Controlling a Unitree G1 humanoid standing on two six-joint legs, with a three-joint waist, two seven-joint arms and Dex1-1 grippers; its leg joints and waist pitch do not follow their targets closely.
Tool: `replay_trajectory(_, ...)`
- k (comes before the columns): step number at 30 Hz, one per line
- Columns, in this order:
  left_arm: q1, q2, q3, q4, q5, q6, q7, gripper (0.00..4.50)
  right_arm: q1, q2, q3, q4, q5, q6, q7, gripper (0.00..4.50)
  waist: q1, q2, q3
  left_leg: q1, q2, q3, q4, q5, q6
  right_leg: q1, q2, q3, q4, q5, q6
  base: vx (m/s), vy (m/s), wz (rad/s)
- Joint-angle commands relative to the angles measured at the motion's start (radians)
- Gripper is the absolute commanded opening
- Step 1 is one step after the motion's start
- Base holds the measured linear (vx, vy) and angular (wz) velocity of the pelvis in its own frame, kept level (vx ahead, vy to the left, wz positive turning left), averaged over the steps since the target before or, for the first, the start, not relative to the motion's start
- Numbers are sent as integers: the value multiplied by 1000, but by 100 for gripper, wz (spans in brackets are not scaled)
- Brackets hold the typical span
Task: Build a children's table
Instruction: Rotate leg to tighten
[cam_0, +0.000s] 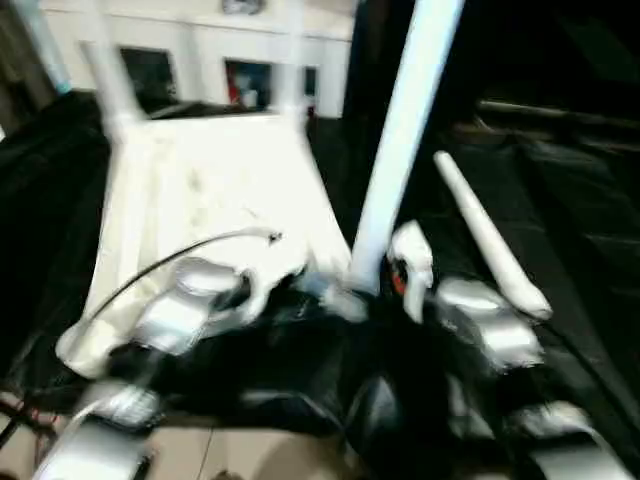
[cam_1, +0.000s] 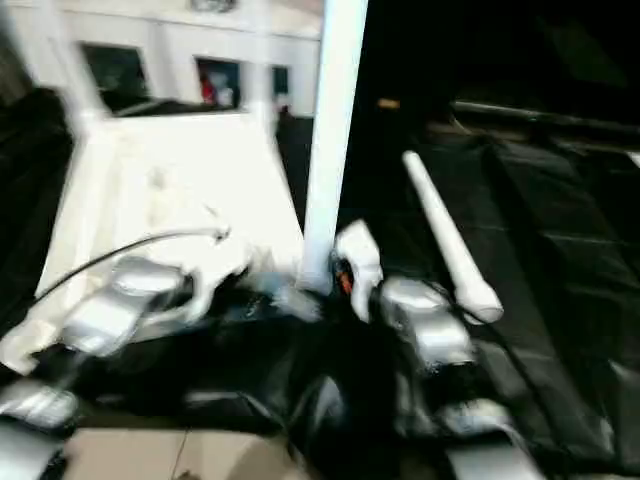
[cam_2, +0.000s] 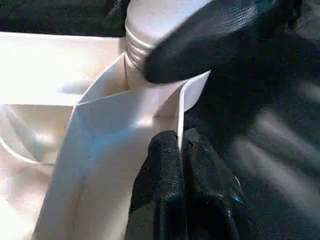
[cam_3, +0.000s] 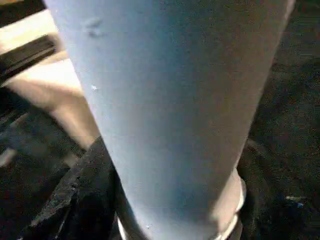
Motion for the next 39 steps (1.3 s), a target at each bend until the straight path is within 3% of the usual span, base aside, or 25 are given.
replay_trajectory(1, -51, -63, 36, 15, -22, -6, 106, 0, -3, 72, 34, 52, -3, 25, -61, 273, 3, -5, -56, -5, -11, 13, -64, -268, 13, 48, -35, 30, -100, -482, -110, 0, 0, 0)
replay_trajectory(3, -89, -107, 47, 59, -13, 9, 189, 0, -30, 121, 8, 98, 3, 15, -160, 273, 1, -4, -57, -5, -12, 15, -62, -257, 17, 44, -33, 30, -100, -466, -110, 0, 0, 0)
replay_trajectory(4, -97, -119, 49, 68, -8, 11, 211, 0, -39, 138, 2, 110, 2, 13, -193, 273, 1, -2, -59, -6, -12, 14, -63, -249, 17, 48, -31, 29, -97, -439, -116, 0, 0, 0)
replay_trajectory(7, -110, -145, 44, 81, 6, 9, 236, 0, -70, 171, 16, 153, -44, -36, -276, 273, 1, -2, -61, -12, -10, 13, -63, -229, 21, 51, -31, 30, -89, -372, -134, 0, 0, 0)
replay_trajectory(8, -110, -151, 41, 79, 6, 5, 227, 0, -75, 177, 24, 162, -59, -63, -278, 273, 0, 1, -65, -13, -11, 14, -61, -203, 25, 55, -31, 30, -81, -302, -154, 0, 0, 0)
replay_trajectory(10, -103, -148, 30, 71, -1, -5, 200, 0, -78, 185, 6, 162, -31, -55, -241, 328, 0, -1, -65, -12, -12, 17, -59, -194, 39, 57, -28, 31, -78, -253, -173, 0, 0, 0)
replay_trajectory(13, -91, -137, 21, 60, -5, -15, 170, 0, -76, 179, -1, 156, -14, -43, -208, 345, 0, 2, -66, -14, -11, 16, -59, -180, 52, 61, -28, 31, -73, -215, -189, 0, 0, 0)
replay_trajectory(15, -73, -112, 10, 39, -17, -27, 118, 0, -67, 152, 25, 139, -27, -57, -153, 376, -2, 2, -64, -14, -11, 16, -60, -202, 57, 63, -30, 31, -76, -235, -194, 0, 0, 0)
replay_trajectory(24, -4, -9, -11, -43, -59, -92, -88, 0, 10, 17, 99, -12, 23, -98, 198, 376, -6, 4, -61, -12, -4, 15, -62, -235, 74, 61, -31, 32, -79, -256, -206, 0, 0, 0)
replay_trajectory(28, 20, 29, -16, -75, -75, -85, -161, 0, 34, -34, 111, -58, 42, -77, 329, 376, -3, 4, -58, -10, -2, 15, -64, -251, 69, 59, -31, 33, -80, -283, -208, 0, 0, 0)
replay_trajectory(33, 50, 75, -27, -107, -77, -87, -228, 0, 57, -100, 147, -109, 50, -42, 452, 376, 8, 5, -60, -7, -1, 17, -62, -221, 72, 59, -31, 34, -74, -238, -218, 0, 0, 0)
replay_trajectory(34, 53, 79, -27, -110, -78, -88, -234, 0, 58, -104, 148, -111, 49, -43, 458, 352, 9, 6, -60, -7, 0, 17, -62, -223, 70, 57, -31, 34, -74, -237, -221, 0, 0, 0)
replay_trajectory(39, 70, 99, -32, -133, -80, -78, -271, 0, 60, -104, 150, -112, 50, -37, 479, 328, 11, 3, -60, -7, -1, 17, -63, -224, 61, 58, -32, 35, -74, -251, -215, 0, 0, 0)
